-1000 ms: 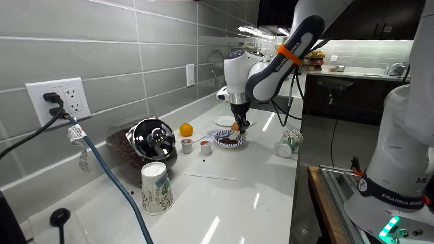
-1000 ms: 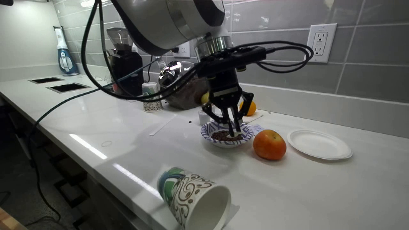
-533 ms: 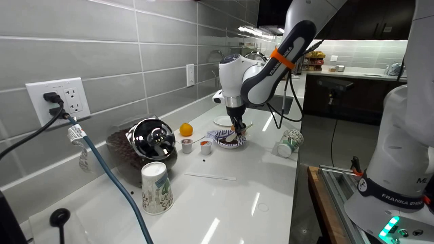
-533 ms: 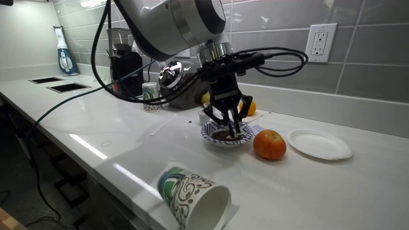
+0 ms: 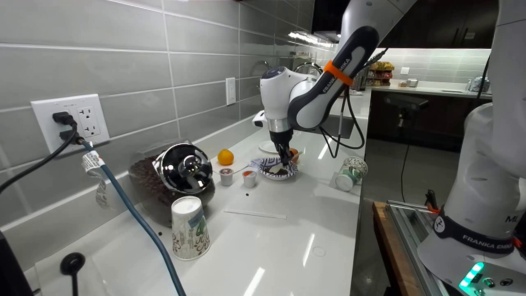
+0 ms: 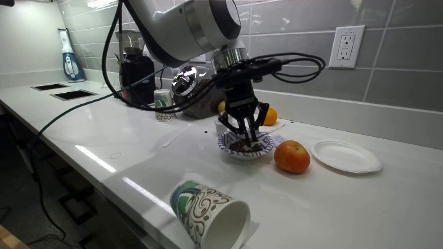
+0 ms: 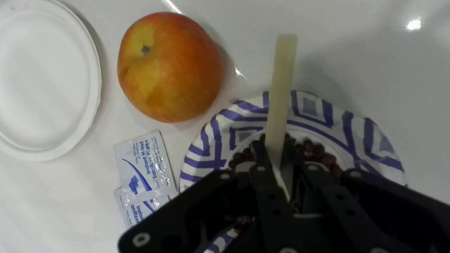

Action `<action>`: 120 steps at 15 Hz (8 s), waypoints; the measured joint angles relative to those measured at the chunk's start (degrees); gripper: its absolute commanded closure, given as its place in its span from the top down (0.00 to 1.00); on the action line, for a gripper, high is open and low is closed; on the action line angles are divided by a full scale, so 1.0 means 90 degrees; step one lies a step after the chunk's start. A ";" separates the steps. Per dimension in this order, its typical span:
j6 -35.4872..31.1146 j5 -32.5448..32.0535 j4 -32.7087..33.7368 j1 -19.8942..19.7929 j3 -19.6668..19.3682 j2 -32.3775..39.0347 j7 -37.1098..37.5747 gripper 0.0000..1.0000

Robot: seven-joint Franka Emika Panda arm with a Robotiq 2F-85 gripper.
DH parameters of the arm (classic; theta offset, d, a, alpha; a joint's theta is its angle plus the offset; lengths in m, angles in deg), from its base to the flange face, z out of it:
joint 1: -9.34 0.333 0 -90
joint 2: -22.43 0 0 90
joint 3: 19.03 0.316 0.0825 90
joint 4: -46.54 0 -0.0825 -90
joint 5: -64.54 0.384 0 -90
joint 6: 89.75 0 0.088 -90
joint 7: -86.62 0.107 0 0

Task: Transfer a spoonful of contents from the bowl to the white plate

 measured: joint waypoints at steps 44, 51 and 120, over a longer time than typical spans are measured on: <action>-0.2186 0.5076 -0.0834 -0.0869 0.0863 -0.0282 -0.2908 0.06; -0.2129 0.6376 -0.0901 -0.1051 0.0928 -0.0690 -0.4056 0.06; -0.2216 -0.0911 0.1494 0.0525 -0.2963 0.1384 0.2823 0.05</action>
